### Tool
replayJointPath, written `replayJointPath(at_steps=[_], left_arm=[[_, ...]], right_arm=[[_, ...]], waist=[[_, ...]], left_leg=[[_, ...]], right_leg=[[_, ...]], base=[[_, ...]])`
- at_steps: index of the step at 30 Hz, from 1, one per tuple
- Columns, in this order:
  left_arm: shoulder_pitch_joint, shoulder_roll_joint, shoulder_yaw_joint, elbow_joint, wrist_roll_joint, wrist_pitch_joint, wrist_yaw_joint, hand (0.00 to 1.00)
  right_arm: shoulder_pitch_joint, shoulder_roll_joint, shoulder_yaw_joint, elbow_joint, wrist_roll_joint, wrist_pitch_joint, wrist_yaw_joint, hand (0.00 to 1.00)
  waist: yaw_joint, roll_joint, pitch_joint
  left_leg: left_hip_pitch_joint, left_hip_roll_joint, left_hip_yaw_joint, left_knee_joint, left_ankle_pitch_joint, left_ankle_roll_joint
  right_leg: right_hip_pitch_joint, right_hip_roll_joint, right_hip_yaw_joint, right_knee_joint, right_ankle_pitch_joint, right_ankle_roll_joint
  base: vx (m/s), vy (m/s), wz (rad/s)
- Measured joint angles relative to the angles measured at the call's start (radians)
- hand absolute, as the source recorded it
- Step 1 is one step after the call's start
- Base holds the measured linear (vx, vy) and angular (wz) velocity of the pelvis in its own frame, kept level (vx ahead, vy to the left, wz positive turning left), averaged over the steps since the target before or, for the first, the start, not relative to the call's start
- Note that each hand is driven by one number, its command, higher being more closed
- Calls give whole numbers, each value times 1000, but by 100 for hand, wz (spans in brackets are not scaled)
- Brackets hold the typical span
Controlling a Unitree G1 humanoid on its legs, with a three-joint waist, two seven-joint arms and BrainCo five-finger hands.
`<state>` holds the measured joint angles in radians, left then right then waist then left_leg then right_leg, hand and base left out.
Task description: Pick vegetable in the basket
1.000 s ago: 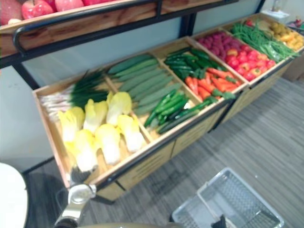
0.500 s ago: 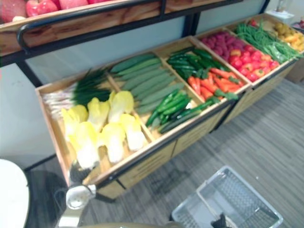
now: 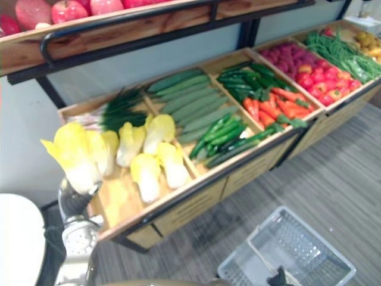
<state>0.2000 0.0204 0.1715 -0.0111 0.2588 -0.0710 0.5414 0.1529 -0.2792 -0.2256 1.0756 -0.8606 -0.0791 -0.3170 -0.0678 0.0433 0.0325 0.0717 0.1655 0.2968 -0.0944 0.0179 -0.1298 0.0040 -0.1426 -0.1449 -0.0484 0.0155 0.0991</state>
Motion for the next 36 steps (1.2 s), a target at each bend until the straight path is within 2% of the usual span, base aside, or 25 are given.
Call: replayJointPath(at_steps=[7, 14, 18, 23, 27, 31, 36], left_arm=[[2, 1, -7, -83, 1, -3, 0, 100], [45, 27, -109, -198, 0, -23, -97, 100], [49, 49, -163, -244, -2, -51, -155, 100], [62, 86, -189, -272, -2, -61, -189, 100], [71, 92, -224, -323, -2, -63, -211, 100], [66, 93, -276, -348, -21, -90, -246, 100], [31, 96, -330, -348, -72, -101, -284, 100]], right_arm=[[-4, -24, 4, 1, -2, -18, 1, 100], [-36, -106, -6, 3, 0, -30, 2, 100], [-54, -181, -53, 16, 6, -37, 19, 100], [-73, -276, -72, 29, 10, -42, 45, 100], [-74, -359, -30, -59, 16, -62, 93, 100], [-116, -442, 106, -172, 48, -73, 138, 100], [-212, -472, 234, -277, 119, -73, 190, 100]], waist=[[2, -4, -6], [-7, 3, -10], [-12, 11, -15], [-12, 22, -16], [-13, 34, -13], [-13, 33, -13], [-13, 10, 5]], left_leg=[[0, 0, 0, 0, 2, 1], [1, -1, 17, 0, 1, 1], [5, -3, 31, 0, -2, 1], [25, -6, 75, 0, -10, 0], [65, -10, 179, 0, -33, -6], [134, -14, 324, 0, -62, -15], [183, -33, 466, 13, -96, -22]], right_leg=[[-1, -1, 0, 2, 0, 0], [-12, 0, 18, 2, 1, 1], [-22, 0, 37, 8, 2, 1], [-37, 1, 82, 21, 3, 4], [-66, 12, 188, 16, 16, 23], [-89, 45, 338, 16, 38, 35], [-125, 72, 490, 14, 69, 49]], base=[[0, 0, 0], [6, -1, -6], [7, 1, -11], [-6, 9, -27], [-24, 20, -73], [0, 7, -106], [-11, -8, -90]])
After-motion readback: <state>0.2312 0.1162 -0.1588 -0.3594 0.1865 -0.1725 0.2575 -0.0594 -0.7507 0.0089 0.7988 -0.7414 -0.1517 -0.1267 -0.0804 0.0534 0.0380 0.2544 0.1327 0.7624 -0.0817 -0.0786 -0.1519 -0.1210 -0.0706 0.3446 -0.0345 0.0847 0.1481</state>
